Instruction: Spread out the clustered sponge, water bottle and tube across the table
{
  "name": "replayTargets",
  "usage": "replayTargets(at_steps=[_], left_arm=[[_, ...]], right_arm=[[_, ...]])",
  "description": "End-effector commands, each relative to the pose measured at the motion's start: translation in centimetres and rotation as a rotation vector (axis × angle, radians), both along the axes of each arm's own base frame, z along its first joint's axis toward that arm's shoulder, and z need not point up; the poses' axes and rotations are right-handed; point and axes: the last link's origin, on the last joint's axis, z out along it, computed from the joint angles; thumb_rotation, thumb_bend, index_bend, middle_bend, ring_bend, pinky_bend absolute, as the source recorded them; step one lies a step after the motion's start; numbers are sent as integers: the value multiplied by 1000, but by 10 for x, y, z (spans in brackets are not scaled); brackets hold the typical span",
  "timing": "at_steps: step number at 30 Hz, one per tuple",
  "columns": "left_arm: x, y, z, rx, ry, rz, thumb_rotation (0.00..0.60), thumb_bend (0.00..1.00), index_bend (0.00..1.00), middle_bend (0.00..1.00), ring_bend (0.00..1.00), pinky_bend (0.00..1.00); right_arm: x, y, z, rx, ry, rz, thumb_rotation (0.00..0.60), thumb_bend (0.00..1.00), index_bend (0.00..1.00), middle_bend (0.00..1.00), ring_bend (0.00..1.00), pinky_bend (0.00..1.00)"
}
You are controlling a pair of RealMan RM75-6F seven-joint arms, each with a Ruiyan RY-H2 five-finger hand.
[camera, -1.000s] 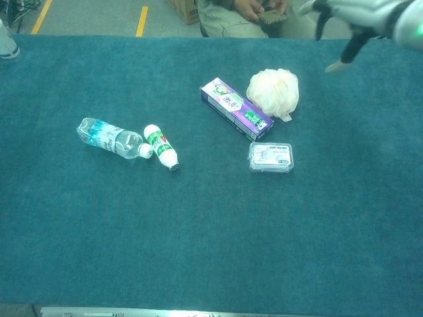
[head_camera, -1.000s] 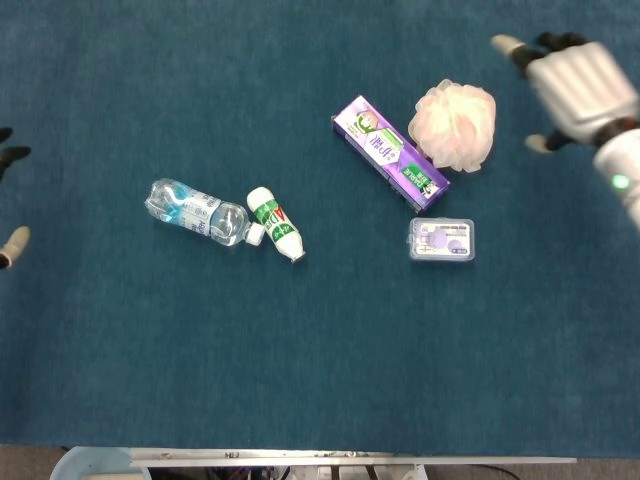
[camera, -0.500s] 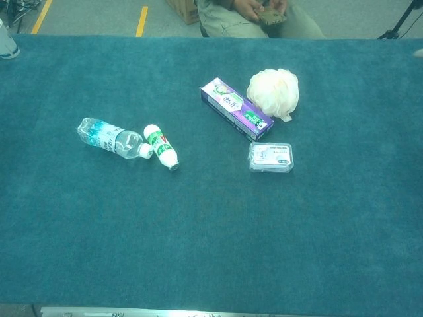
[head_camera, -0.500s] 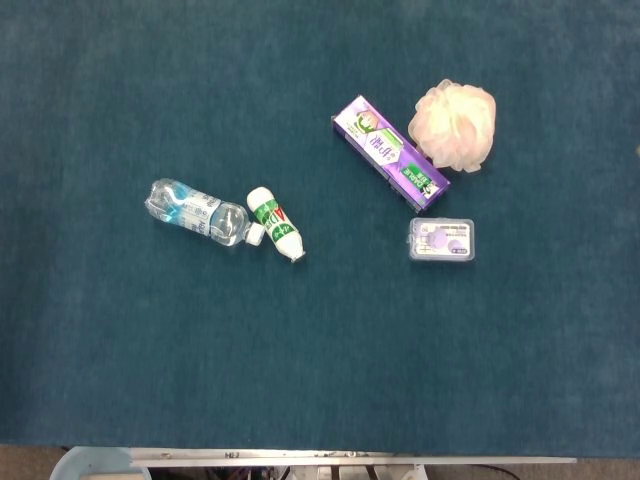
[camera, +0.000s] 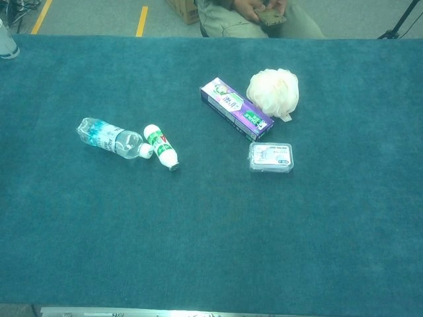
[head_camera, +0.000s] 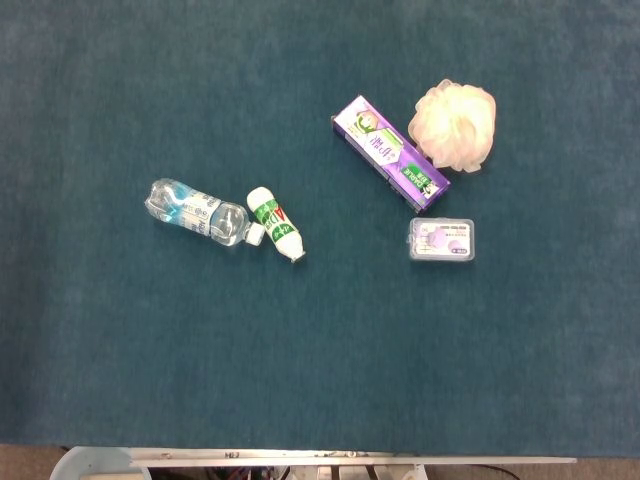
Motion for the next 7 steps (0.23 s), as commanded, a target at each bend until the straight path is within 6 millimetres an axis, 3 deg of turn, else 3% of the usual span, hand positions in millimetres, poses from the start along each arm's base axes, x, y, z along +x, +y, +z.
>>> replayTargets(at_steps=[1, 7], left_arm=[[2, -3, -1, 9, 5, -17, 600, 316, 145, 97, 88, 200], [5, -5, -1, 31, -13, -30, 600, 316, 146, 97, 88, 200]], right_arm=[[-3, 4, 2, -7, -4, -5, 600, 121, 91, 338, 148, 183], [-3, 6, 3, -8, -12, -2, 600, 121, 91, 338, 147, 183]])
